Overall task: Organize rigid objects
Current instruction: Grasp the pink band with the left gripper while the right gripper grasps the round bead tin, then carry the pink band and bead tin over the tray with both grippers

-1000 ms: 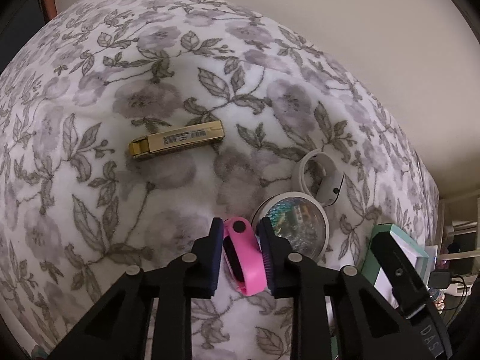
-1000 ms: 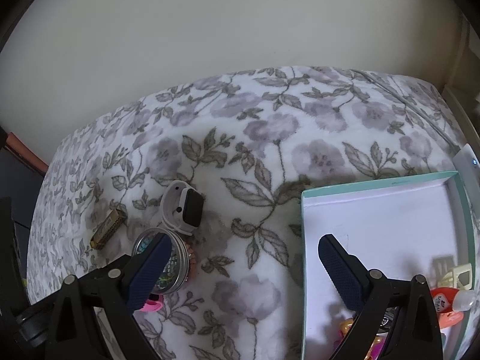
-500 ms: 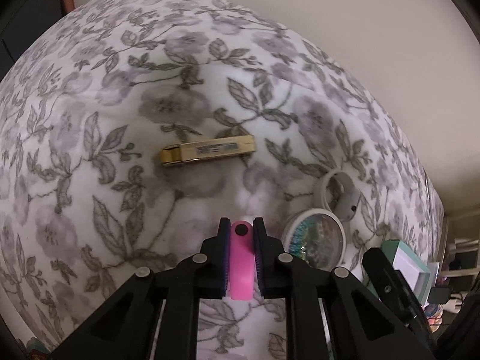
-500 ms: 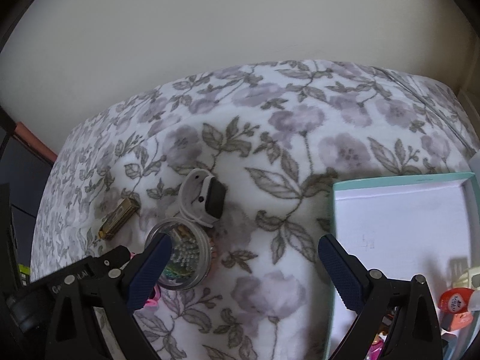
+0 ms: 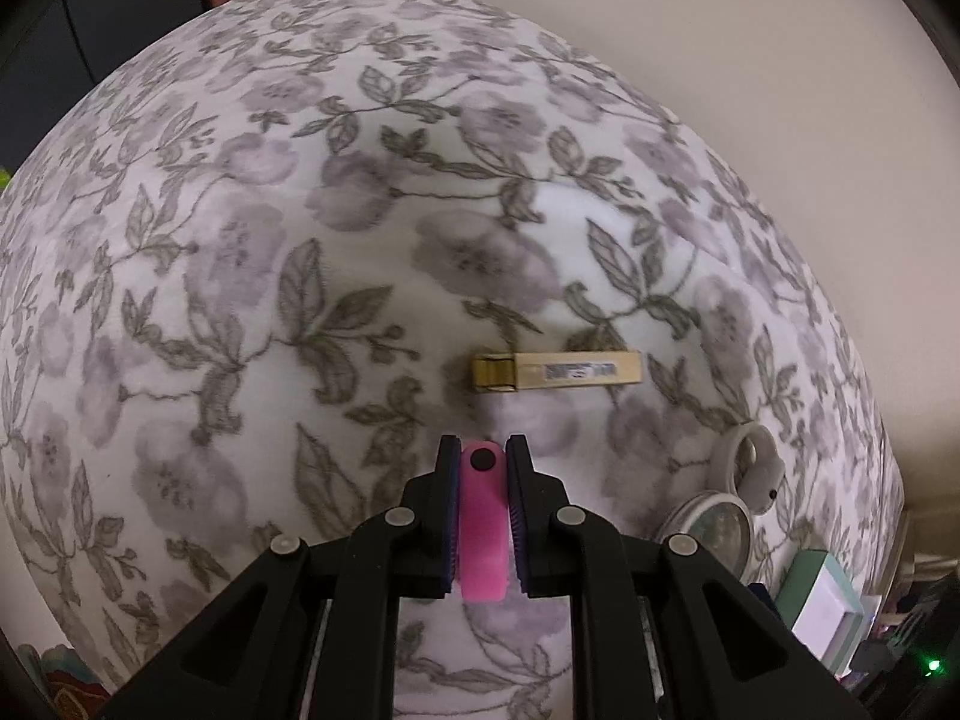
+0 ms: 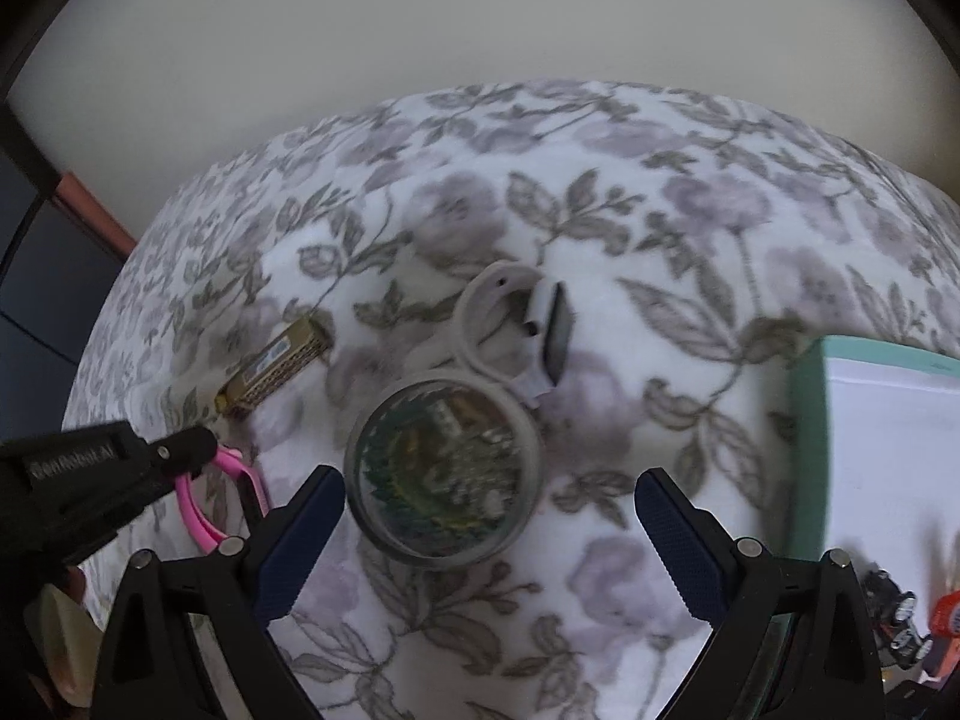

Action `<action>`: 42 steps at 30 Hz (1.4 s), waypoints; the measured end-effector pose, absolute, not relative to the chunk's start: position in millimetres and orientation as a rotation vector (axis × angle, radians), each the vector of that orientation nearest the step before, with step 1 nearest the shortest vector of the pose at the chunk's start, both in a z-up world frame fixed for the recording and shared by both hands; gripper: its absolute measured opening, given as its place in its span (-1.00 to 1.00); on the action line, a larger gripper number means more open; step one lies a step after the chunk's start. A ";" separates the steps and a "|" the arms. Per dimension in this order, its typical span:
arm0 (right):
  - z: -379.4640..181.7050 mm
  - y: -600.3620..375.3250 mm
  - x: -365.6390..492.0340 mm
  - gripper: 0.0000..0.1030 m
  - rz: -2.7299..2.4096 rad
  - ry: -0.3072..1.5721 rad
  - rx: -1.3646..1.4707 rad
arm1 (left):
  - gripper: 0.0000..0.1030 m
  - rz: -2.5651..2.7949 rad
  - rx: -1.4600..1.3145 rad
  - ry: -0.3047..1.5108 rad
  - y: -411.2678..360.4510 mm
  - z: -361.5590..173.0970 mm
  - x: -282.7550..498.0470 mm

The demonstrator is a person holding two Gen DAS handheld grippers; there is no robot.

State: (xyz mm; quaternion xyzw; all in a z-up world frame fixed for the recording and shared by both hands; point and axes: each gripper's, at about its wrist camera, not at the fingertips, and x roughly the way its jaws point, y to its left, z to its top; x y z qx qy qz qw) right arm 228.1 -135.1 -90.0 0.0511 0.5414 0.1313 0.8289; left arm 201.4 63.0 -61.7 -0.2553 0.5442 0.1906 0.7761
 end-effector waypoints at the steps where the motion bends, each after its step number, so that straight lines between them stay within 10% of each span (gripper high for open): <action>1: -91.4 -133.1 228.3 0.91 0.280 1.149 0.103 | -0.71 0.413 -0.557 1.178 62.5 -62.9 202.2; 14: -103.4 -111.6 223.2 0.45 0.263 1.101 -0.010 | -0.71 0.422 -0.555 1.178 61.3 -62.7 202.3; 42: 25.7 -240.9 209.0 0.45 0.099 0.868 0.208 | -0.71 0.133 -0.464 0.914 -13.4 49.2 199.4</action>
